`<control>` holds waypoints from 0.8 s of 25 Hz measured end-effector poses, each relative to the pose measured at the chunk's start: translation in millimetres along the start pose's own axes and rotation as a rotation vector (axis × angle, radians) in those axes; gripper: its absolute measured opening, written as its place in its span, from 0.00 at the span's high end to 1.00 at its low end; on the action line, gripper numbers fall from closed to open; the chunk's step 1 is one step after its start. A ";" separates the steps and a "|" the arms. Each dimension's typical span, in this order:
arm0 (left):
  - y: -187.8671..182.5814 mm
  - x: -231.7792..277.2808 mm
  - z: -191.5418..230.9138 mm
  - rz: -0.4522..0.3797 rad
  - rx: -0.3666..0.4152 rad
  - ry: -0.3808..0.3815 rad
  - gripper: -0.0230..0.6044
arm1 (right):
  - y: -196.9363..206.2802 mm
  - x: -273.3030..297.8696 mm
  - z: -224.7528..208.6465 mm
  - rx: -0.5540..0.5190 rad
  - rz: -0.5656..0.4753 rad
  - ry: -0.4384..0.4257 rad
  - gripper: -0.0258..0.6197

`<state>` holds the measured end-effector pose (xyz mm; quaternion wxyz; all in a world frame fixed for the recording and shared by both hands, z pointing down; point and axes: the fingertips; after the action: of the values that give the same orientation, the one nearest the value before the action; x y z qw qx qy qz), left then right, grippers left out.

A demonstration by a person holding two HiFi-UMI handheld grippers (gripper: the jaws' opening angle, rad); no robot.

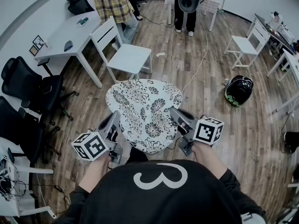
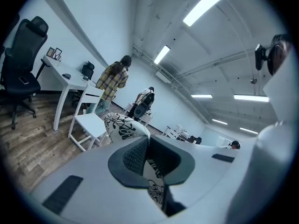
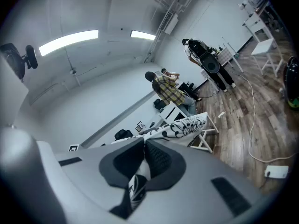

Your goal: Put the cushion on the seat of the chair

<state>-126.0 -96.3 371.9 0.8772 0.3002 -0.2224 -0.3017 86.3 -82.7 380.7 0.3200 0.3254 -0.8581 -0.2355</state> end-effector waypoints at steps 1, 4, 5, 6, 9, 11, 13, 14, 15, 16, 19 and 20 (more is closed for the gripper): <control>0.0 -0.8 -1.5 -0.002 -0.001 0.002 0.93 | 0.4 -0.9 0.5 -0.002 0.000 0.001 0.94; -0.1 -3.3 -4.7 -0.012 -0.006 0.005 0.93 | 0.5 -3.2 2.4 -0.011 0.000 0.001 0.94; -0.2 -4.4 -5.2 -0.015 -0.008 0.004 0.93 | 0.3 -3.8 3.3 -0.015 -0.001 -0.001 0.94; -0.7 -5.5 -5.6 -0.019 -0.007 0.003 0.93 | 0.0 -4.2 4.4 -0.021 -0.001 -0.004 0.94; -3.9 -7.8 -8.4 -0.033 0.003 0.003 0.93 | -1.5 -6.2 7.6 -0.034 -0.006 -0.011 0.94; -5.5 -8.7 -11.0 -0.041 0.008 0.005 0.93 | -1.9 -7.5 9.3 -0.036 -0.009 -0.016 0.94; -6.6 -7.8 -12.4 -0.044 0.012 0.006 0.93 | -2.8 -7.3 9.3 -0.030 -0.010 -0.021 0.94; -6.6 -6.9 -12.2 -0.045 0.013 0.004 0.93 | -3.3 -6.6 8.1 -0.026 -0.010 -0.022 0.94; -6.3 -6.0 -11.3 -0.046 0.013 0.002 0.93 | -3.6 -5.5 6.2 -0.020 -0.010 -0.021 0.94; -5.8 -5.4 -9.8 -0.047 0.013 -0.001 0.93 | -3.7 -4.2 4.1 -0.014 -0.012 -0.021 0.94; -3.1 -5.0 -3.4 -0.045 0.009 -0.006 0.93 | -2.0 -0.3 -1.7 0.011 -0.023 -0.027 0.94; -1.4 -5.3 -1.9 -0.043 0.008 -0.007 0.93 | -0.9 -0.1 -3.2 0.020 -0.027 -0.028 0.94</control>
<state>-129.3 -92.9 368.5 0.8686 0.3074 -0.2201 -0.3204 88.9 -83.9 382.3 0.3014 0.3367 -0.8604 -0.2356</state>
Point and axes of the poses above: the fingertips, and each gripper's own axes: x forward along the fingers, z to its left, y out of its underside, and after that the axes turned 8 degrees about y, right-handed
